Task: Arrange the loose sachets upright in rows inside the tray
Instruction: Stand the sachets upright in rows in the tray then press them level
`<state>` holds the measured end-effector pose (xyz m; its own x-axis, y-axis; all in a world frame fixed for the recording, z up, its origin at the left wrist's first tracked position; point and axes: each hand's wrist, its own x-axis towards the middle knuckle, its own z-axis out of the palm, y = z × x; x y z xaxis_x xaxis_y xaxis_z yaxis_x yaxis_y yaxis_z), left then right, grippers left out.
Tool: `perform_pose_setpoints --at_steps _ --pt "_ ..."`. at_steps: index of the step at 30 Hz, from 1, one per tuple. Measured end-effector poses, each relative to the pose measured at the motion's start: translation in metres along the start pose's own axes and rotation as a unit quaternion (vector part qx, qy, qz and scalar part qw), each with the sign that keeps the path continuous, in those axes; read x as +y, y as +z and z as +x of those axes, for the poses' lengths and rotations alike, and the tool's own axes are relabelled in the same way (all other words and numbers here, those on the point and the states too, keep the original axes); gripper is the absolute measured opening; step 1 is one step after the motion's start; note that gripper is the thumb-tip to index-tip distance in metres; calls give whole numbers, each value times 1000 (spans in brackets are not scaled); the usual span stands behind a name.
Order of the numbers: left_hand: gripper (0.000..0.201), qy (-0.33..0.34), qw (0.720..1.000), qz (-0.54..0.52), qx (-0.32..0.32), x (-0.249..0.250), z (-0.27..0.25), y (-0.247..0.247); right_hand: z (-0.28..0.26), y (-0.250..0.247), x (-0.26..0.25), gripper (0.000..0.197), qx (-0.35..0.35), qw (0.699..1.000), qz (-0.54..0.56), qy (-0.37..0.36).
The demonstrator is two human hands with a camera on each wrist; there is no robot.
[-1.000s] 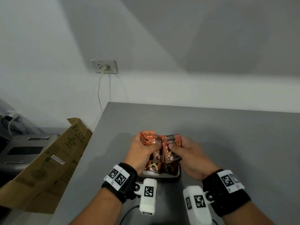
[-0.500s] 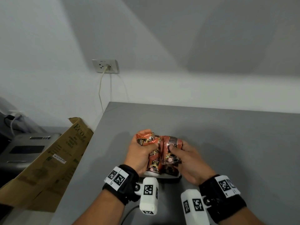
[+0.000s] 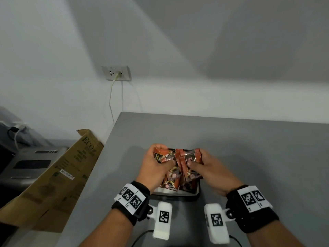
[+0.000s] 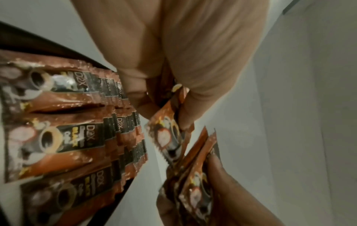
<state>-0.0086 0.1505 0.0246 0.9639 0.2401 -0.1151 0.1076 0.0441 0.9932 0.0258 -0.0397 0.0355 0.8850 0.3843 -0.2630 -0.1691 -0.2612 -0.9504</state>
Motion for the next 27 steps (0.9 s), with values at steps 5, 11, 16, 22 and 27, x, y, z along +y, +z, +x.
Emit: perform_pose_setpoints --at_steps 5,11,16,22,27 --pt "18 -80 991 -102 -26 1 -8 11 3 16 6 24 18 992 123 17" --pt "27 -123 985 -124 -14 4 -2 -3 -1 0 -1 27 72 933 346 61" --pt "35 -79 996 -37 -32 2 -2 -5 -8 -1 -13 37 47 932 357 46" --pt "37 -115 973 -194 -47 9 -10 14 -13 22 -21 35 42 975 217 -6" --pt "56 -168 926 -329 -79 5 -15 11 -13 29 -24 45 73 994 -14 -82"
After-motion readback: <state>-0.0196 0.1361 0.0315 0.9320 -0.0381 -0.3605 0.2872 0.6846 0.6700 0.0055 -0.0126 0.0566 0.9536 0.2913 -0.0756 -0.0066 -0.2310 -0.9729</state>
